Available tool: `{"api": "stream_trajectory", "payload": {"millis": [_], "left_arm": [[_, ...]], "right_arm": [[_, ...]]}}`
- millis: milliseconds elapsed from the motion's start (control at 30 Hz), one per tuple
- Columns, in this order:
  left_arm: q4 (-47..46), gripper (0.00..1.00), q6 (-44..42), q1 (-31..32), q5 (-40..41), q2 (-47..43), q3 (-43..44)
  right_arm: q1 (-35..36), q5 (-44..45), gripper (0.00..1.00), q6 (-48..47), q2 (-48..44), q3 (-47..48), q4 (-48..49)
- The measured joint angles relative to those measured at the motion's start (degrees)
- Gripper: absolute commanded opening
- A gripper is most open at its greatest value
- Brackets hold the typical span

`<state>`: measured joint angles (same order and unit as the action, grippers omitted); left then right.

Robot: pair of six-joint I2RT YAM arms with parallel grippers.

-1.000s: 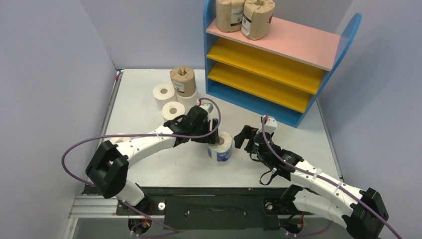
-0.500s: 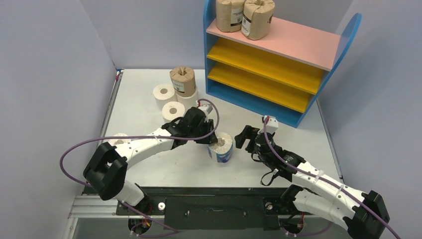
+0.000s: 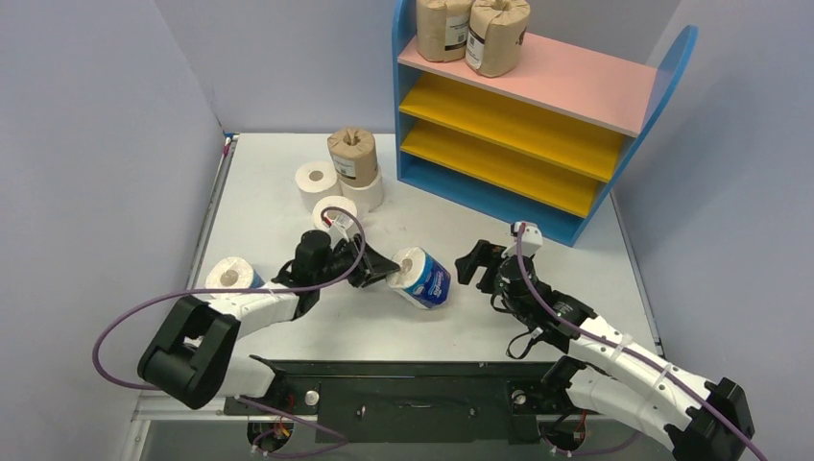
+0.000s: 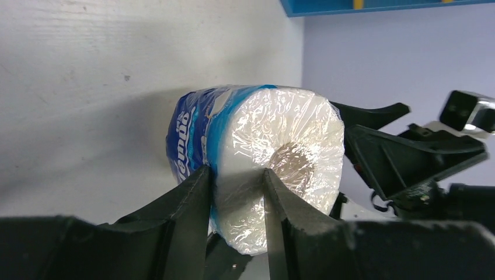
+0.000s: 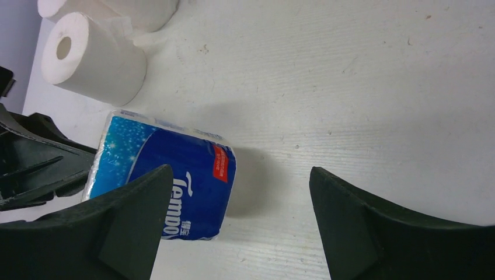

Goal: Place and organize the paper towels onto the shelf
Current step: Pick up the paper towel from the center of the board, then adjust the paper towel.

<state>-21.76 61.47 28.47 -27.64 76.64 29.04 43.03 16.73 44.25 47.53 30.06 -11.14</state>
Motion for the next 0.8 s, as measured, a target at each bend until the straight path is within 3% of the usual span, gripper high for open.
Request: {"api": "stream_trajectory", "payload": {"millis": [200, 333, 533, 800], "left_arm": [[-30.8, 0.17, 18.6, -3.2, -6.3, 7.1, -8.8], [-48.0, 0.17, 28.9, -4.6, -7.4, 13.9, -10.2], [-57.2, 0.17, 35.0, -5.1, -7.4, 15.6, -10.4], [-60.4, 0.17, 37.2, -5.5, -7.8, 13.9, -9.7]], "right_arm": [[-1.7, -6.7, 0.87, 1.4, -2.5, -3.7, 7.0], [-3.5, -13.7, 0.90, 3.9, -4.3, -6.8, 13.7], [-5.4, -20.2, 0.95, 9.0, -8.8, -10.5, 23.6], [-10.6, -30.3, 0.97, 16.1, -8.8, -13.1, 36.8]]}}
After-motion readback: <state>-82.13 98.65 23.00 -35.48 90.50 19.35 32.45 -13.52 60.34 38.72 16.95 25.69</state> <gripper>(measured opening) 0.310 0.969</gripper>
